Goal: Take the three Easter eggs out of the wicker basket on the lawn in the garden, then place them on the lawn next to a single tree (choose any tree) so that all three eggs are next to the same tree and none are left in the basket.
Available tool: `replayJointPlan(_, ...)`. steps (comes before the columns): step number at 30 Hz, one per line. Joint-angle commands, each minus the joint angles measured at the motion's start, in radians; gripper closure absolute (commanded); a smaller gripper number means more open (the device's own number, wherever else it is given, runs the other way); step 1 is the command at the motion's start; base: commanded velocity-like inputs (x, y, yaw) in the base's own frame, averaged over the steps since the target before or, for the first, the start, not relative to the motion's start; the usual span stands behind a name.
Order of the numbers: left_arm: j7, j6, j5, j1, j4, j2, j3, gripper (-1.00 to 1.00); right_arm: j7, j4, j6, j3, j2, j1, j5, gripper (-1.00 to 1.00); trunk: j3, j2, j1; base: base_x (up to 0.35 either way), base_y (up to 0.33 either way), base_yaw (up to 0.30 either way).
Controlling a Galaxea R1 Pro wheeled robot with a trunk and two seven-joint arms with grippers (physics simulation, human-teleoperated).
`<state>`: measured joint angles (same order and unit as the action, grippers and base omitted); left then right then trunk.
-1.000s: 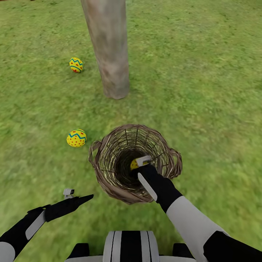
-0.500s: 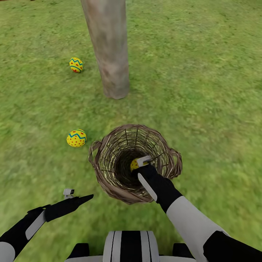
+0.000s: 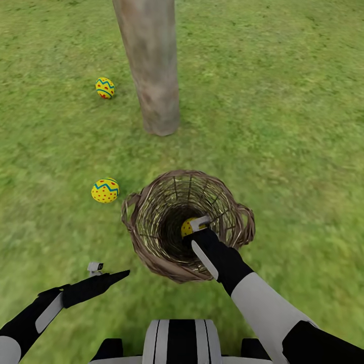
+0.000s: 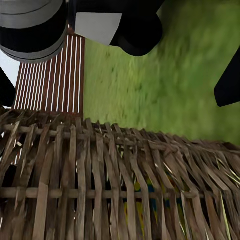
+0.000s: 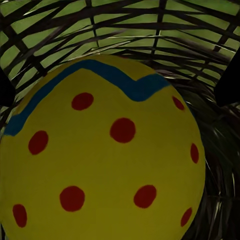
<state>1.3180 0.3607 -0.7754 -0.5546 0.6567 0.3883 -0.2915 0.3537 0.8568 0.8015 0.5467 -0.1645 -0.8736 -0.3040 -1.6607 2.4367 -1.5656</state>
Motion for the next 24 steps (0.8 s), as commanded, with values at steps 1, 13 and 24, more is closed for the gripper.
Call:
replayJointPlan(1, 0.001, 0.011, -0.009, -0.001, 0.0, 0.001, -0.006, -1.0, 0.01, 0.001, 0.002, 0.003, 0.0, -0.001, -0.01, -1.0, -0.004, 0.007, -0.004, 0.0, 0.0, 0.0)
replayJointPlan(13, 0.001, 0.011, -0.009, -0.001, 0.0, 0.001, -0.006, -1.0, 0.011, 0.001, 0.002, 0.003, 0.0, -0.001, -0.01, -1.0, -0.01, 0.021, -0.011, 0.0, 0.0, 0.0)
replayJointPlan(24, 0.003, 0.01, -0.01, -0.001, 0.0, 0.001, -0.006, -1.0, 0.013, -0.001, 0.003, 0.003, -0.002, -0.001, 0.075, -1.0, -0.01, 0.021, -0.011, 0.0, 0.0, 0.0)
